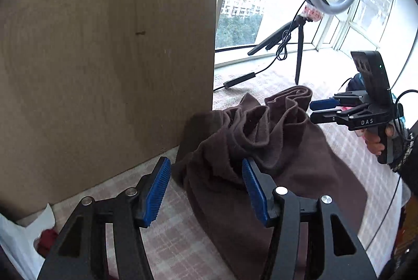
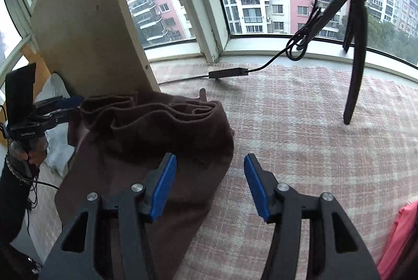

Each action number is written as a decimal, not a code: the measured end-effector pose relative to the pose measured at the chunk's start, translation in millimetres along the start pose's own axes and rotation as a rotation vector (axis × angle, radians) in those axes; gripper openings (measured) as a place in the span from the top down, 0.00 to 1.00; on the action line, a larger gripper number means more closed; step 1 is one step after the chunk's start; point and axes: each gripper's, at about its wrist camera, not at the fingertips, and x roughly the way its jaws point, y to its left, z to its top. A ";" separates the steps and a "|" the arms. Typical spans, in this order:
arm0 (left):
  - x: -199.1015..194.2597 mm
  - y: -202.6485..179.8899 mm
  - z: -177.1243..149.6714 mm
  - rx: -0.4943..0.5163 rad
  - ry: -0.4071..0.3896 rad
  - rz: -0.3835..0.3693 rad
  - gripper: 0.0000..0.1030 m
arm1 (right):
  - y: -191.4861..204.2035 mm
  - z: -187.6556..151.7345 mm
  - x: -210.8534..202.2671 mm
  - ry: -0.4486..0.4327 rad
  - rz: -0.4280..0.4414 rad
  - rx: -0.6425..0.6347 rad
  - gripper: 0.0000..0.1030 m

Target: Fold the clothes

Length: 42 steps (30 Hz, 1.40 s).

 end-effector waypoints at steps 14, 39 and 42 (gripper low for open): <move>0.1 -12.3 4.9 -0.074 0.021 0.035 0.52 | 20.4 4.5 -10.0 -0.121 -0.047 -0.044 0.51; 7.9 17.7 -48.6 -0.281 0.114 -0.090 0.54 | 180.1 52.6 92.9 0.018 0.053 -0.749 0.77; 11.4 15.0 -46.8 -0.254 0.117 -0.083 0.54 | 178.0 52.9 92.0 0.025 0.077 -0.750 0.92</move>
